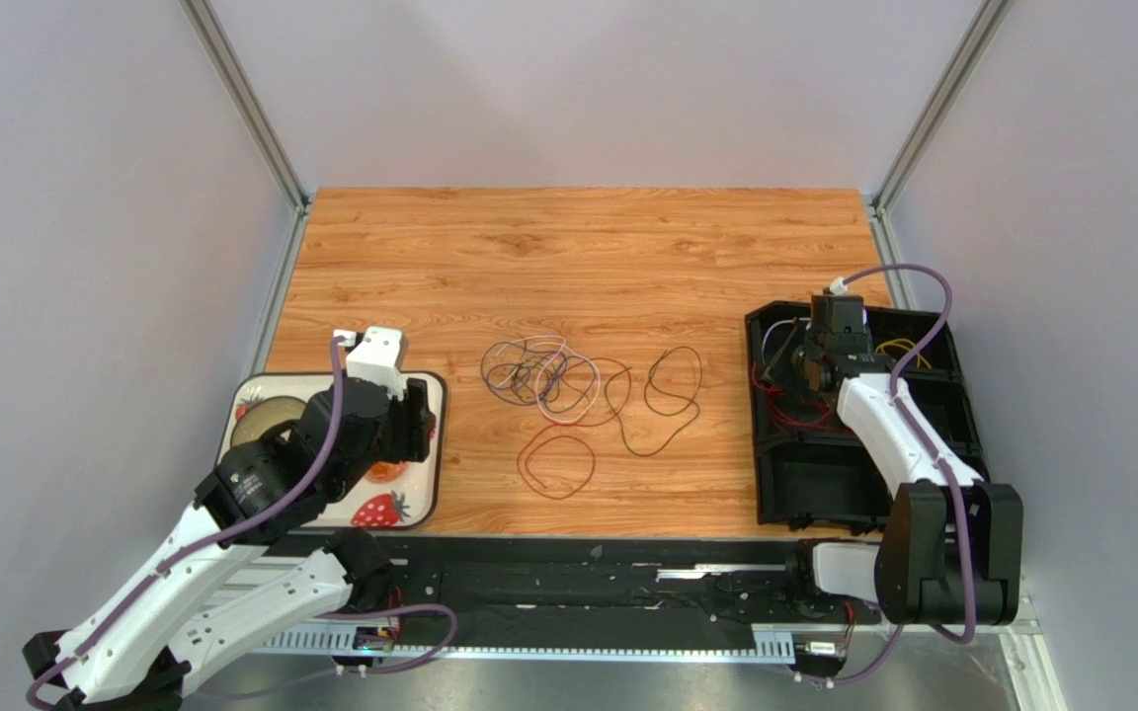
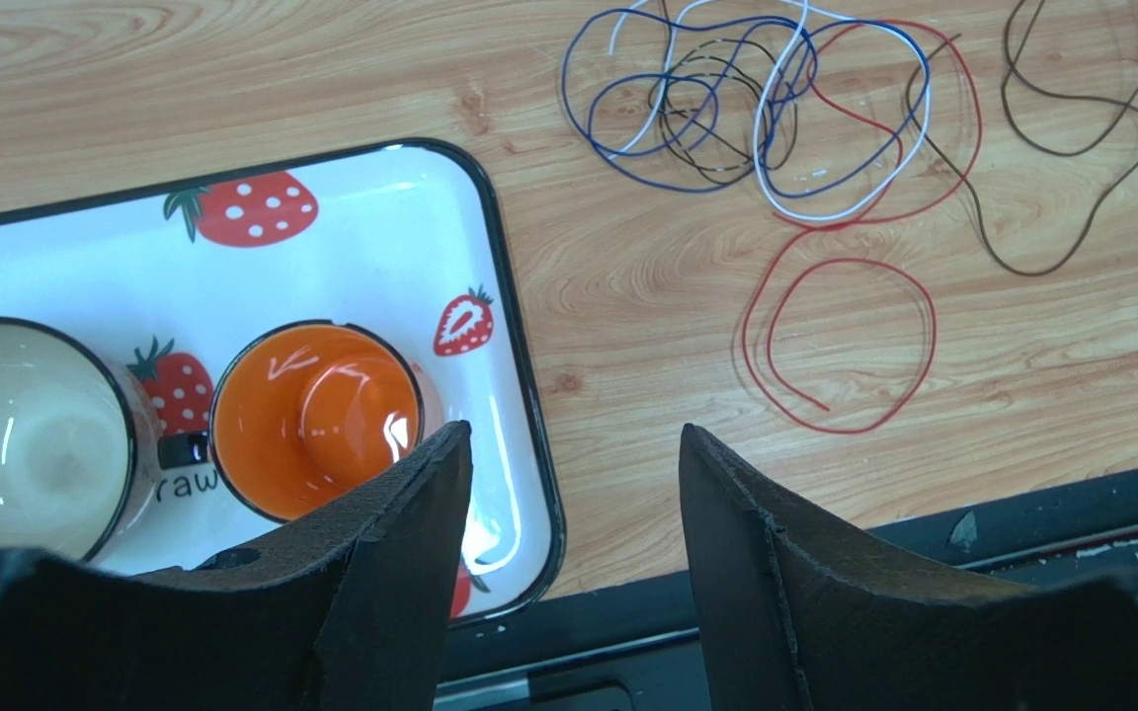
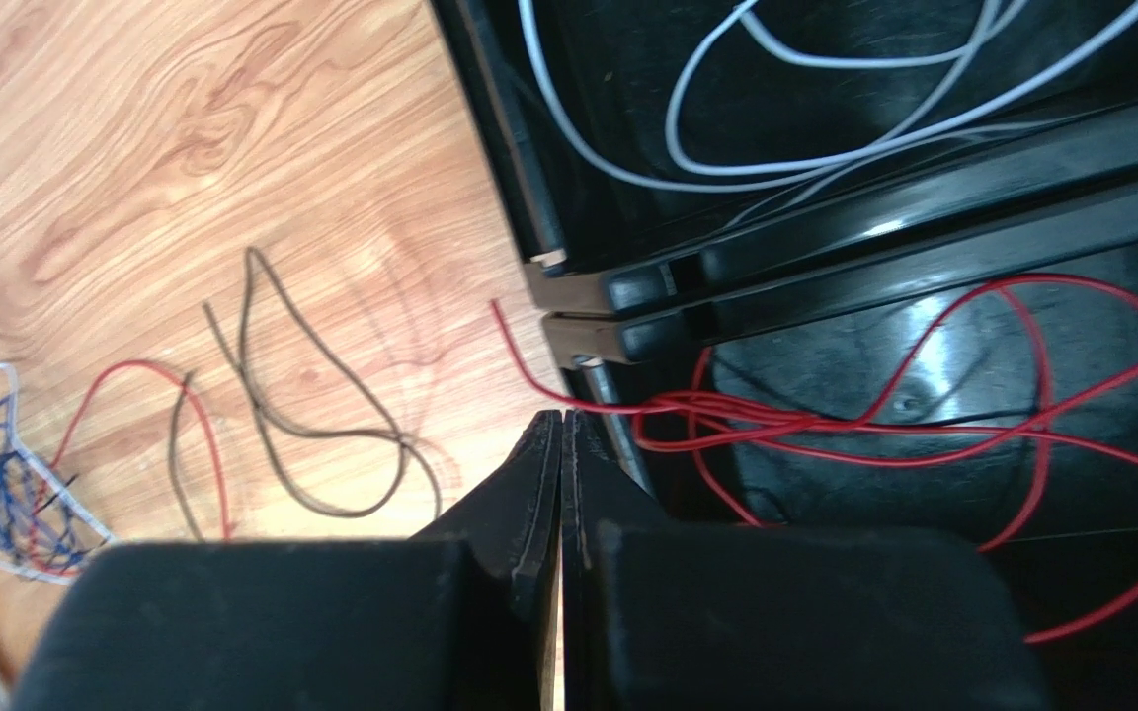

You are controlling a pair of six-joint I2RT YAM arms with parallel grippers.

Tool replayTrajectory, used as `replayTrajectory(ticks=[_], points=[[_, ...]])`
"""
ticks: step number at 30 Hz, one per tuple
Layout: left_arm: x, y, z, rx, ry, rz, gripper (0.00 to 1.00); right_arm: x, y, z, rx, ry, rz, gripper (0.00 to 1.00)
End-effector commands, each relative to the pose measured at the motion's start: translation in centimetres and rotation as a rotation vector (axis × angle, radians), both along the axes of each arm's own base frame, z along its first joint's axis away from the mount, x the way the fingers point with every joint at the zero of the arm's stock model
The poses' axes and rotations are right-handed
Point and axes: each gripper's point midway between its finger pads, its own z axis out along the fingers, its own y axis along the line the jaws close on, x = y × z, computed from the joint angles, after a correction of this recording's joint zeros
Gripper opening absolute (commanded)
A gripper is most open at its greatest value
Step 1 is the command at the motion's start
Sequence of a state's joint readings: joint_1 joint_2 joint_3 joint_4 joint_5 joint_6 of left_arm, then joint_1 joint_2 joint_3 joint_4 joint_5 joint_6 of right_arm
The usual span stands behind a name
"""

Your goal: Untangle the cables

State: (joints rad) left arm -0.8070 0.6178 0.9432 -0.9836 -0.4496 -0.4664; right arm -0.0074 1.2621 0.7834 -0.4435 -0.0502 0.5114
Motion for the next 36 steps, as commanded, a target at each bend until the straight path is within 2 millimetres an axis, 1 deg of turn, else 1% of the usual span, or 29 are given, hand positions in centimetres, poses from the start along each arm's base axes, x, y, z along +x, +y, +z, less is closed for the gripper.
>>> replayTrajectory(ticks=[1, 4, 6, 9, 14, 18, 24, 26, 28, 32, 35, 36], points=[[0.2, 0.0, 1.1, -0.026, -0.026, 0.013, 0.63, 1.2, -1.8, 0.6, -0.101, -0.055, -0.029, 0.00], [0.2, 0.0, 1.1, -0.024, -0.024, 0.013, 0.63, 0.9, -2.7, -0.1, -0.144, -0.032, -0.045, 0.00], [0.2, 0.0, 1.0, -0.022, -0.022, 0.013, 0.63, 0.3, -3.8, -0.8, -0.165, -0.002, -0.081, 0.00], [0.2, -0.1, 1.0, -0.022, -0.021, 0.010, 0.63, -0.3, -5.2, -1.5, -0.182, 0.022, -0.132, 0.00], [0.3, -0.2, 0.9, -0.017, -0.017, 0.003, 0.63, -0.6, -6.6, -1.8, -0.236, 0.051, -0.183, 0.00], [0.2, -0.1, 1.0, -0.023, -0.021, 0.006, 0.63, -0.9, -7.1, -1.9, -0.249, 0.061, -0.201, 0.00], [0.1, -0.1, 1.1, -0.029, -0.027, 0.004, 0.63, -1.1, -6.9, -2.1, -0.243, 0.077, -0.197, 0.00], [0.1, 0.0, 1.2, -0.033, -0.031, 0.004, 0.63, -1.3, -7.0, -1.8, -0.246, 0.080, -0.198, 0.00], [0.0, 0.0, 1.3, -0.041, -0.037, 0.003, 0.63, -1.3, -6.8, -0.7, -0.236, 0.058, -0.195, 0.00], [0.0, -0.1, 1.4, -0.046, -0.042, -0.004, 0.63, -0.6, -6.4, 2.5, -0.220, -0.016, -0.183, 0.00], [0.0, 0.0, 1.4, -0.045, -0.042, -0.001, 0.63, -1.0, -6.6, 4.0, -0.234, -0.022, -0.181, 0.01], [0.0, 0.0, 1.4, -0.045, -0.043, 0.002, 0.63, -0.9, -6.8, 4.8, -0.244, -0.036, -0.187, 0.04]])
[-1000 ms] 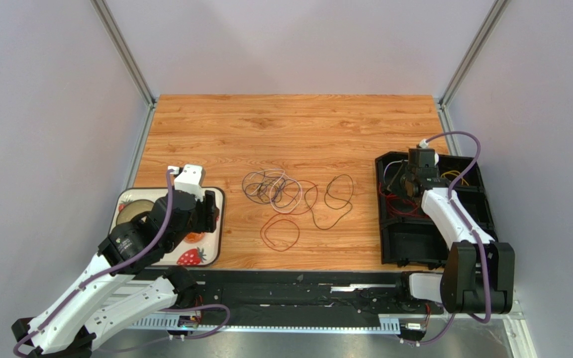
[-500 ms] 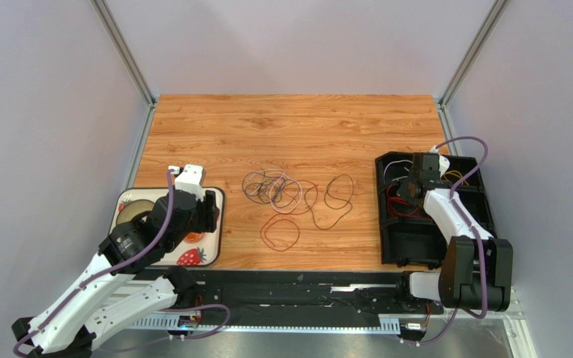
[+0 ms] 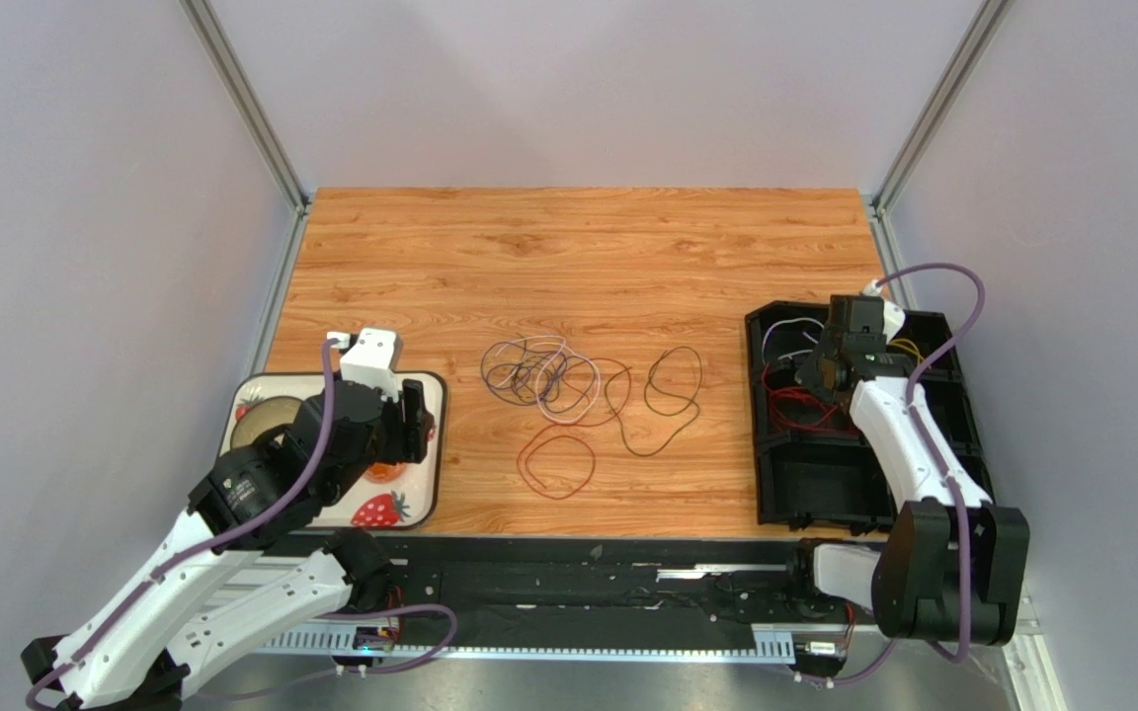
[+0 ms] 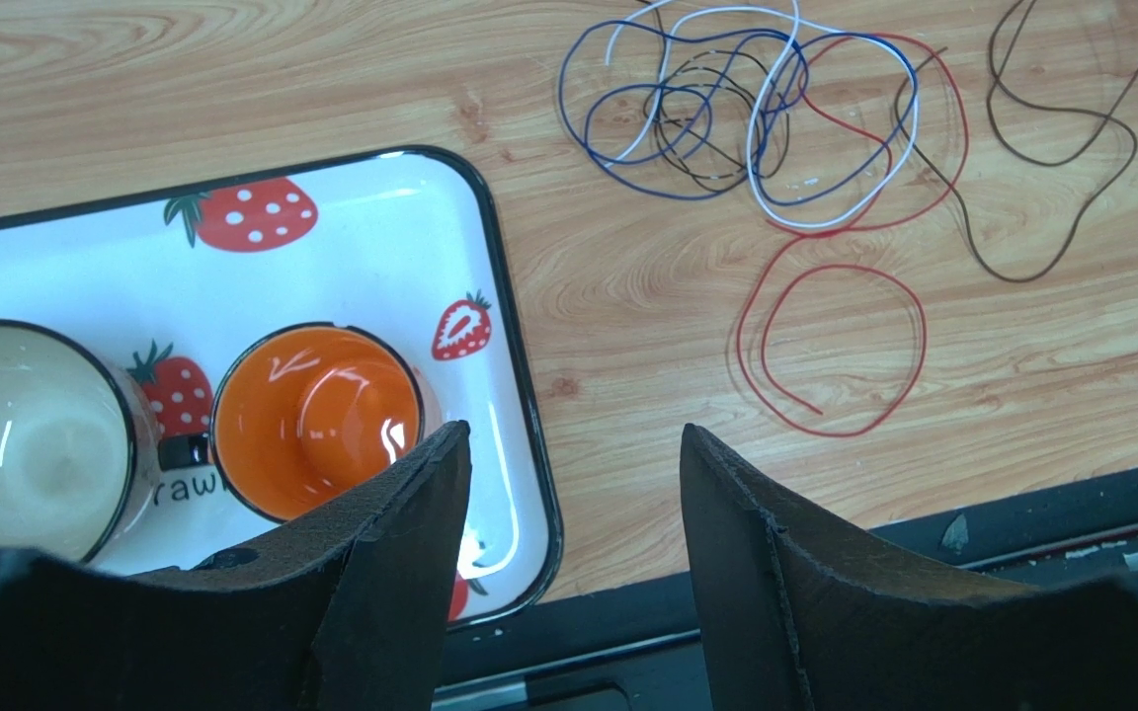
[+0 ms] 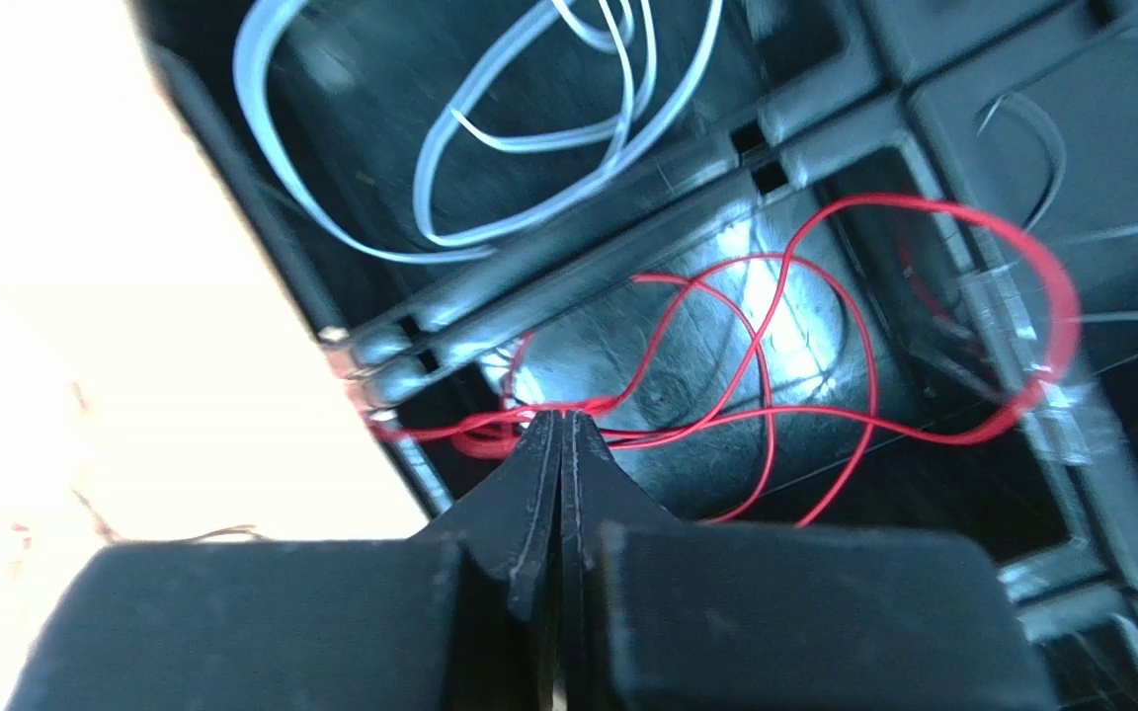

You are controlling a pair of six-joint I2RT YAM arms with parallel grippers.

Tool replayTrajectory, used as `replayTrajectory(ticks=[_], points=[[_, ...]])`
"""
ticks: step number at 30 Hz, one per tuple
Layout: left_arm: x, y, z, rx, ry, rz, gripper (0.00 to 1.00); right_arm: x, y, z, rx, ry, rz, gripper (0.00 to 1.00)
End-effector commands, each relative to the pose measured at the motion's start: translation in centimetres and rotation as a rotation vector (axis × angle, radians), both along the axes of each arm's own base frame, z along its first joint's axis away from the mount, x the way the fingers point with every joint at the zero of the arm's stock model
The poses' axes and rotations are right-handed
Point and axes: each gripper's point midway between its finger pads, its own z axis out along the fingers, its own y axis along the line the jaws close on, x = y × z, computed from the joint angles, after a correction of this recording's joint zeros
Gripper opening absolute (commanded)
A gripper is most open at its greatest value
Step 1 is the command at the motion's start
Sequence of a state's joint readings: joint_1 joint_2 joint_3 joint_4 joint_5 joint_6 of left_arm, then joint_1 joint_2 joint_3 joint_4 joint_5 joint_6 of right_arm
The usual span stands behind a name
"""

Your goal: Untangle the cables

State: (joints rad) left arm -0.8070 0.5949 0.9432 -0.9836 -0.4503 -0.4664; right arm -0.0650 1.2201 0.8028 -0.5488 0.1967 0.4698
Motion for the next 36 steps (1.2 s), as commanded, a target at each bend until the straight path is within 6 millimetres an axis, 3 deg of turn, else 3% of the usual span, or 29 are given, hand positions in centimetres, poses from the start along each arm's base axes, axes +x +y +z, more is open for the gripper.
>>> replayTrajectory(ticks=[1, 2, 3, 6, 10, 13, 18, 23, 26, 30, 32, 36], points=[[0.1, -0.1, 1.0, -0.030, -0.026, 0.006, 0.63, 0.5, -0.8, 5.0, -0.046, -0.094, -0.004, 0.08], [0.2, 0.0, 1.0, -0.029, -0.028, 0.012, 0.63, 0.4, -1.4, 5.7, -0.076, -0.105, -0.025, 0.13], [0.2, 0.1, 1.0, -0.030, -0.028, 0.014, 0.63, 0.3, -1.8, 6.4, -0.096, -0.116, -0.039, 0.25], [0.2, 0.1, 1.0, -0.033, -0.032, 0.014, 0.64, -0.9, -3.7, 7.9, -0.183, -0.128, -0.116, 0.40], [0.1, 0.0, 0.9, -0.033, -0.030, 0.008, 0.64, -2.4, -6.2, 8.1, -0.258, -0.124, -0.247, 0.50], [0.2, -0.1, 0.8, -0.031, -0.027, 0.006, 0.64, -1.7, -5.1, 7.4, -0.187, -0.136, -0.233, 0.49], [0.2, -0.1, 0.6, -0.024, -0.023, 0.007, 0.64, 0.6, -1.2, 6.4, -0.047, -0.130, -0.115, 0.42], [0.4, -0.5, 0.3, -0.017, -0.014, -0.007, 0.64, 2.5, 2.9, 8.3, -0.015, -0.173, 0.002, 0.42], [0.5, -0.9, 0.0, -0.008, -0.002, -0.020, 0.66, 3.4, 6.7, 9.0, 0.018, -0.195, 0.118, 0.42], [0.5, -1.9, -0.2, -0.004, 0.031, -0.057, 0.73, 3.8, 14.2, 8.9, 0.089, -0.197, 0.346, 0.43], [0.7, -2.5, -0.8, 0.019, 0.070, -0.071, 0.73, 3.7, 17.5, 8.3, 0.094, -0.179, 0.435, 0.43], [0.9, -4.3, -2.2, 0.060, 0.186, -0.101, 0.70, 3.2, 22.1, 7.0, 0.108, -0.144, 0.578, 0.43]])
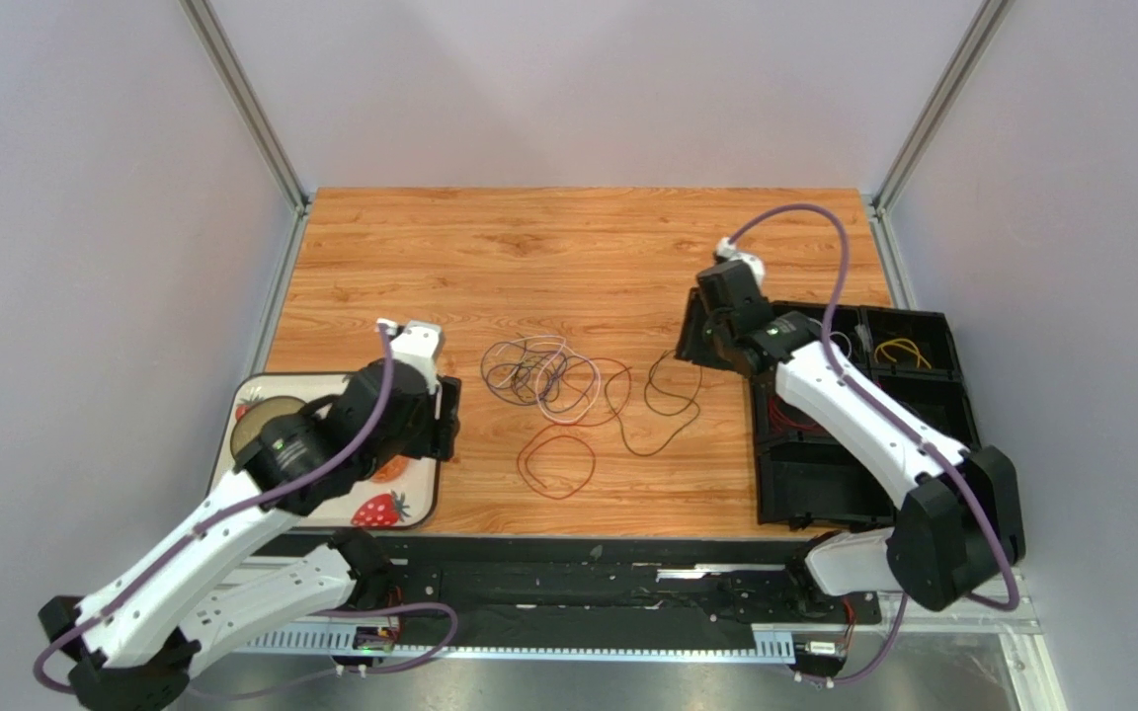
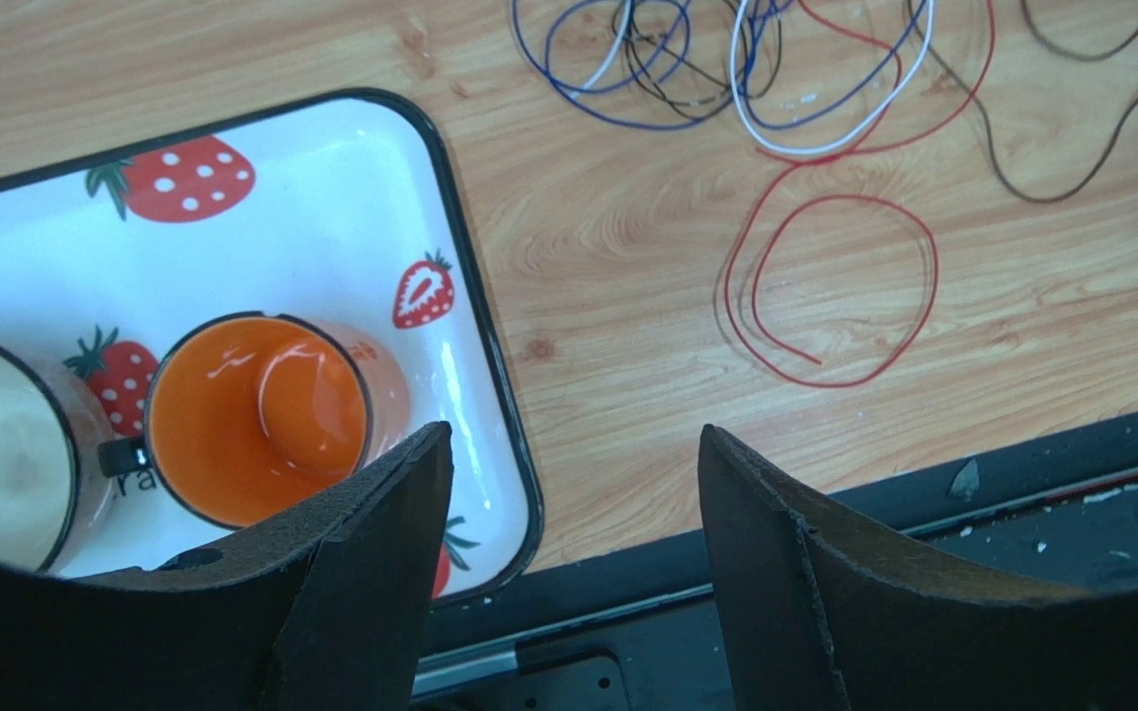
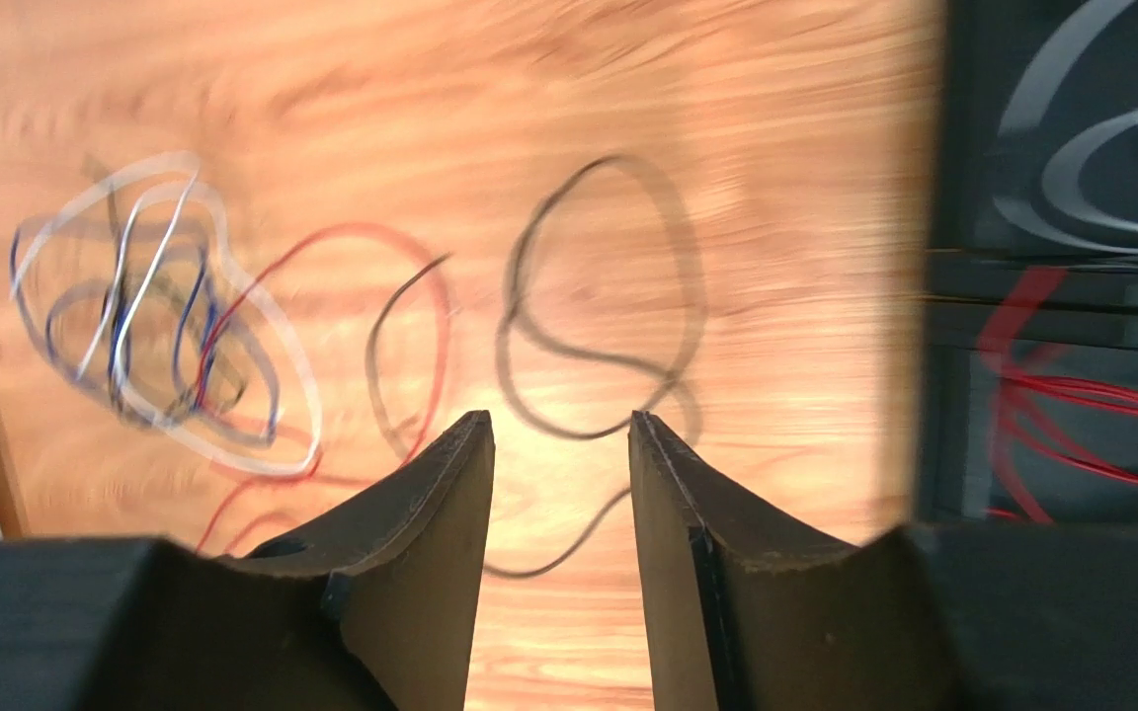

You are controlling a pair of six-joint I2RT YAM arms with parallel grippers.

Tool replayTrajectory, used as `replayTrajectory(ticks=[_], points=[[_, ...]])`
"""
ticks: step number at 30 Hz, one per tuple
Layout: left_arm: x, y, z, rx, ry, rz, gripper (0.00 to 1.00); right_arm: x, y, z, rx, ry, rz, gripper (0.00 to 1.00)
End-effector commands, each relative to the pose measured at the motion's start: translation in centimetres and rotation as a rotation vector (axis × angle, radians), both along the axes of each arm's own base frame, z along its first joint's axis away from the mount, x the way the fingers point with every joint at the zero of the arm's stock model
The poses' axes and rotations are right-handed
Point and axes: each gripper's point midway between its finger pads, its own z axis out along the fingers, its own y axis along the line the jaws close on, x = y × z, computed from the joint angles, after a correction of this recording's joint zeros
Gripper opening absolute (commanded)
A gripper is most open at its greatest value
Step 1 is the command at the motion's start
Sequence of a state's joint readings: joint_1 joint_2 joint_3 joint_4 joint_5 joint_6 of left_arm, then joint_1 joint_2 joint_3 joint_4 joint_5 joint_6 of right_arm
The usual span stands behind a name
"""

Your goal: Untangle the cables

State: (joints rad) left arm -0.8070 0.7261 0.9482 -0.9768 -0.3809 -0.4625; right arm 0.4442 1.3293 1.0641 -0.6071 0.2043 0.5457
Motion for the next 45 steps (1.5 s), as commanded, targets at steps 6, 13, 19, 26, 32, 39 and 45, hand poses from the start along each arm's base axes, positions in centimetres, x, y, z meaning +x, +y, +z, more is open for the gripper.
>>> replayTrajectory(ticks=[6, 13, 19, 26, 32, 39, 45], points=[[1.2, -7.2, -3.0, -0.083, 0.215, -0.099, 0.67, -1.0, 9.1, -1.4, 0.093, 0.043, 0.259, 0.43], [3.2, -9.8, -7.5, -0.019, 0.301, -0.072, 0.65, -2.6, 7.0, -1.8, 0.034, 0.050, 0.235, 0.47], [3.8, -11.4, -11.8, 0.084, 0.356, -0.028, 0.63, -4.1, 5.2, -1.4, 0.018, 0.045, 0.195, 0.53], [4.7, -12.3, -15.8, 0.163, 0.421, 0.058, 0.61, -5.4, 2.4, 0.2, -0.002, -0.002, 0.158, 0.61], [4.5, -12.4, -17.8, 0.183, 0.462, 0.081, 0.59, -6.3, 0.3, 2.1, -0.013, -0.060, 0.149, 0.64], [3.8, -12.5, -18.6, 0.186, 0.490, 0.089, 0.28, -6.8, -0.5, 2.7, -0.020, -0.081, 0.147, 0.65], [3.2, -12.3, -18.1, 0.192, 0.490, 0.076, 0.00, -7.1, 0.2, 2.6, 0.007, -0.077, 0.174, 0.65]])
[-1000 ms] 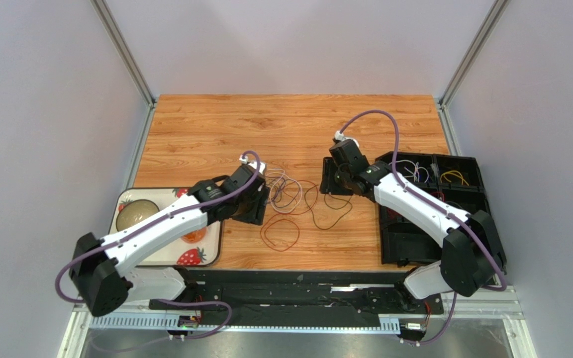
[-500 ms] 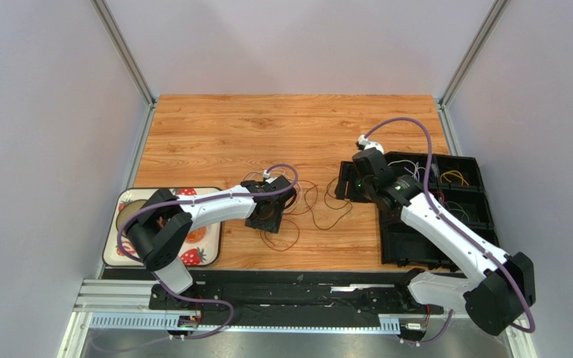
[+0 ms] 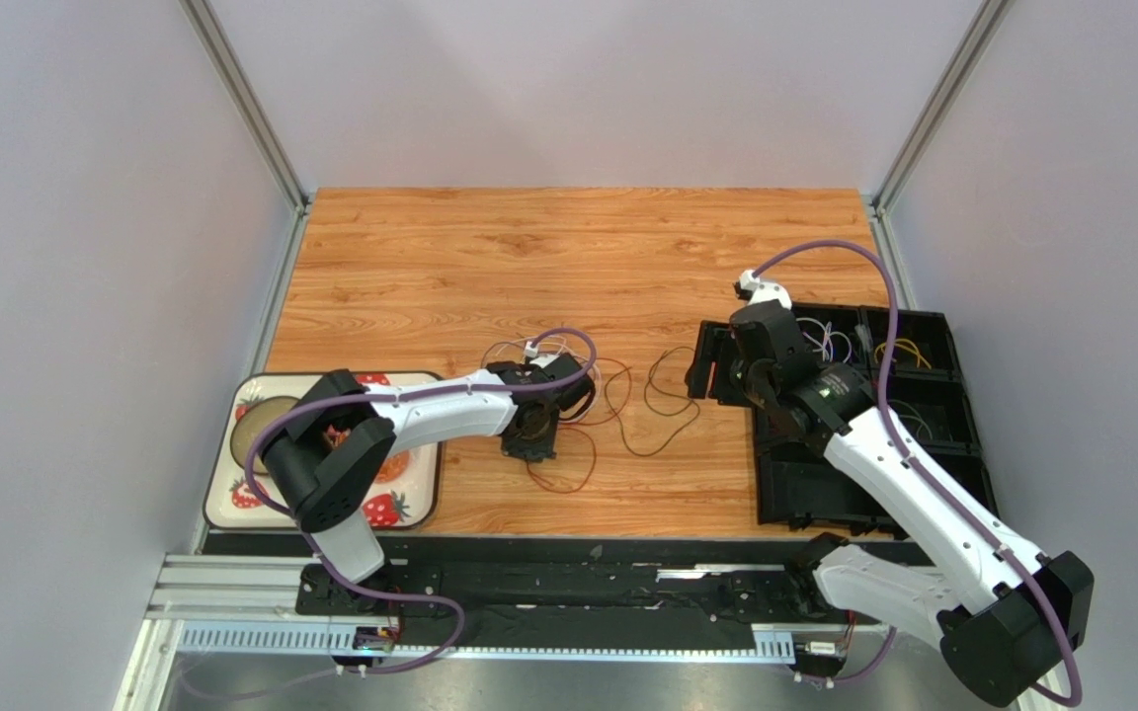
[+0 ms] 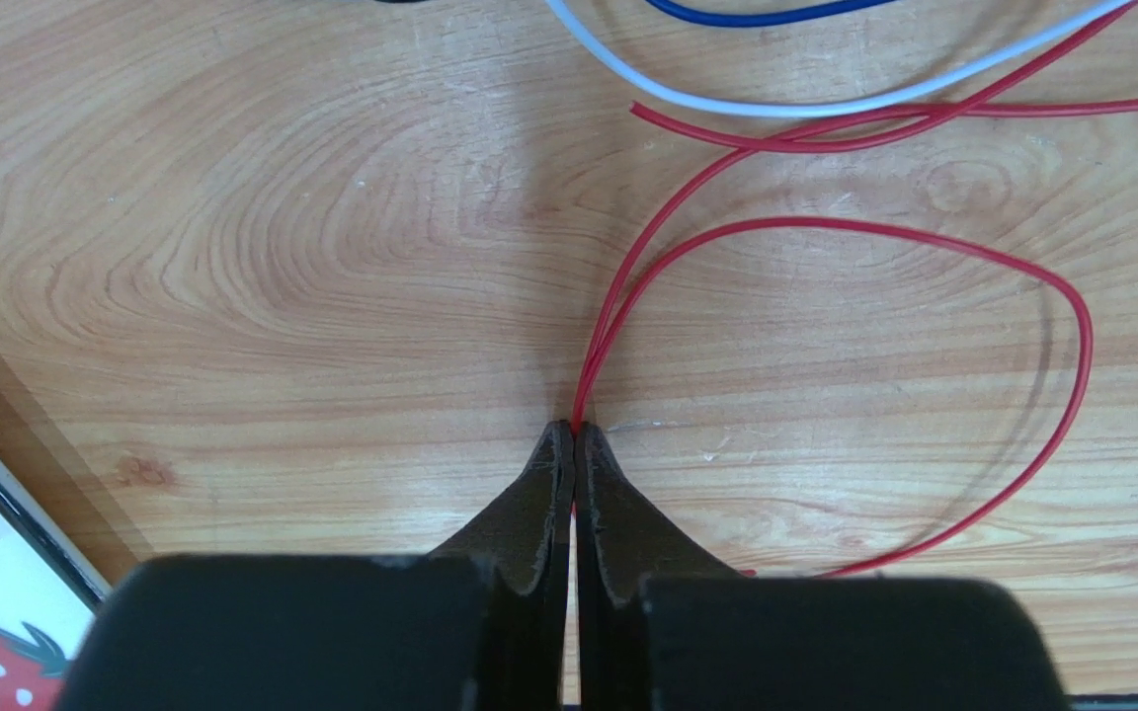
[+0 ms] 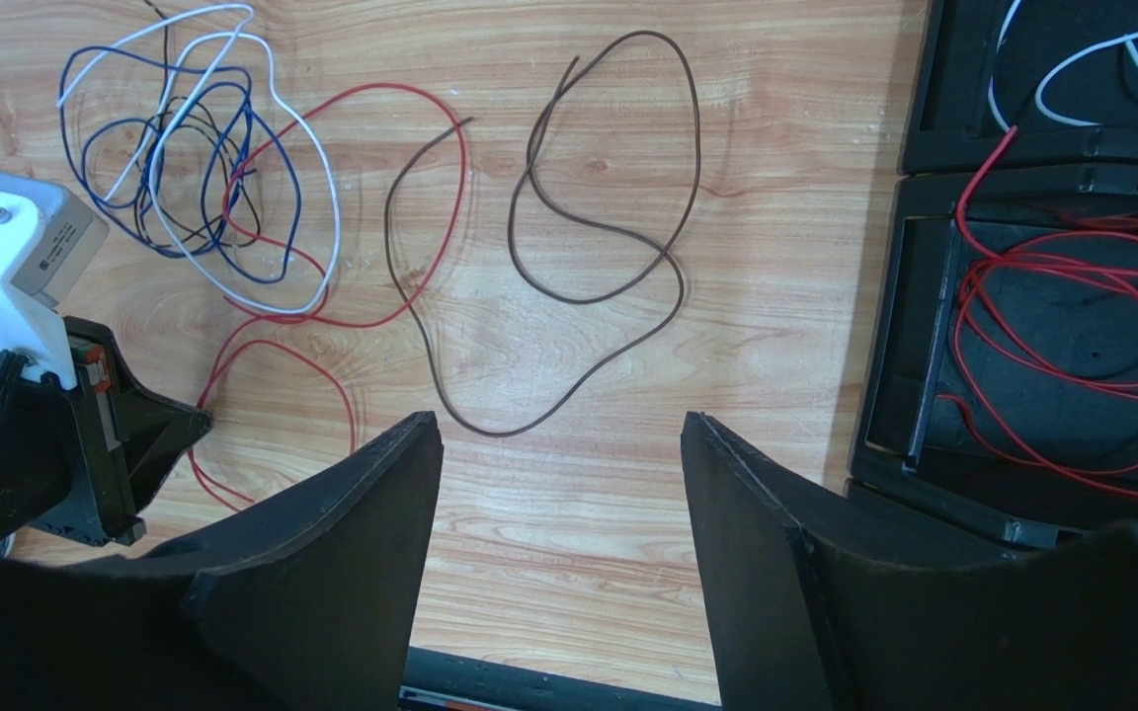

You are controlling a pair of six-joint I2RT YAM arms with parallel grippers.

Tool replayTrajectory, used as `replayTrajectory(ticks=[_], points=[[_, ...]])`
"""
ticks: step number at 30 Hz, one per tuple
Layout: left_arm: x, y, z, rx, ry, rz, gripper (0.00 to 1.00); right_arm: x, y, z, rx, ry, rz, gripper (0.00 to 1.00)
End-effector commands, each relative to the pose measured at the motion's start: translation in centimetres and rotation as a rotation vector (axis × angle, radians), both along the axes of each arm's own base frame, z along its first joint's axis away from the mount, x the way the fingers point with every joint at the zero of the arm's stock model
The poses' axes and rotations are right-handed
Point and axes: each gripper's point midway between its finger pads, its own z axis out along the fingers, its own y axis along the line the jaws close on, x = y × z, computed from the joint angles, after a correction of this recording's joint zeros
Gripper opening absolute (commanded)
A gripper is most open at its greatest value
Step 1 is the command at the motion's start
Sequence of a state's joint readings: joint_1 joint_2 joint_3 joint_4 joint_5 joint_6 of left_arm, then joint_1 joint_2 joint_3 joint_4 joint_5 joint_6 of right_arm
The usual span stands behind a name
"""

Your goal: Untangle the cables

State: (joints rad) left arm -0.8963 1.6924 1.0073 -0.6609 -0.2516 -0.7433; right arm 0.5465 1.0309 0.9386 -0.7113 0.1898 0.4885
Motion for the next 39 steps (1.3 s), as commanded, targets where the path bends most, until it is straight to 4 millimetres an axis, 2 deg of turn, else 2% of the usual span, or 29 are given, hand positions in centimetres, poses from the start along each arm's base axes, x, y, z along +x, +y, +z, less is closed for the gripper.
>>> replayTrajectory(ticks=[1, 2, 5, 13, 19, 20, 21, 23, 24, 27, 32, 33, 36, 38, 39], points=[[0.2, -0.8, 1.4, -0.025, -0.031, -0.018, 0.00, -0.2, 0.2, 0.4, 0.011, -0.016, 0.028, 0.64], [0.2, -0.9, 1.9, -0.032, -0.034, -0.032, 0.00, -0.3, 0.3, 0.6, 0.021, -0.020, 0.037, 0.64], [0.1, -1.4, 5.3, -0.060, -0.075, -0.075, 0.00, -0.7, 1.5, 1.8, 0.072, -0.057, 0.113, 0.64], [0.2, -0.3, 17.7, -0.175, -0.262, -0.200, 0.00, -2.0, 4.1, 4.5, 0.215, -0.098, 0.237, 0.65], [-0.7, 0.9, 25.4, -0.278, -0.418, -0.317, 0.00, -2.1, 5.6, 6.9, 0.313, -0.138, 0.280, 0.65], [-0.8, 0.9, 26.4, -0.291, -0.444, -0.335, 0.00, -2.0, 5.7, 7.6, 0.323, -0.152, 0.282, 0.65], [-1.1, 1.0, 28.6, -0.322, -0.503, -0.368, 0.00, -1.9, 5.8, 8.1, 0.327, -0.162, 0.284, 0.65], [-1.4, 1.1, 31.1, -0.352, -0.570, -0.406, 0.00, -1.7, 5.9, 9.6, 0.337, -0.196, 0.289, 0.66], [-1.5, 1.3, 33.3, -0.375, -0.628, -0.429, 0.00, -1.5, 5.8, 10.0, 0.334, -0.211, 0.288, 0.66], [-1.7, 1.5, 36.8, -0.421, -0.721, -0.474, 0.00, -1.3, 6.1, 12.2, 0.351, -0.257, 0.300, 0.66], [-2.9, 0.8, 40.5, -0.525, -0.806, -0.559, 0.00, -1.7, 6.7, 15.7, 0.385, -0.326, 0.363, 0.66], [-3.3, 1.0, 42.3, -0.561, -0.855, -0.576, 0.00, -1.8, 6.7, 16.4, 0.387, -0.344, 0.370, 0.66], [-4.3, 1.1, 45.4, -0.632, -0.936, -0.626, 0.00, -2.2, 6.8, 18.2, 0.409, -0.382, 0.395, 0.69], [-4.5, 1.0, 45.9, -0.642, -0.958, -0.647, 0.00, -2.3, 7.2, 19.1, 0.444, -0.400, 0.420, 0.70], [-4.3, 0.9, 45.5, -0.634, -0.967, -0.653, 0.00, -2.9, 7.8, 19.4, 0.473, -0.393, 0.459, 0.70]])
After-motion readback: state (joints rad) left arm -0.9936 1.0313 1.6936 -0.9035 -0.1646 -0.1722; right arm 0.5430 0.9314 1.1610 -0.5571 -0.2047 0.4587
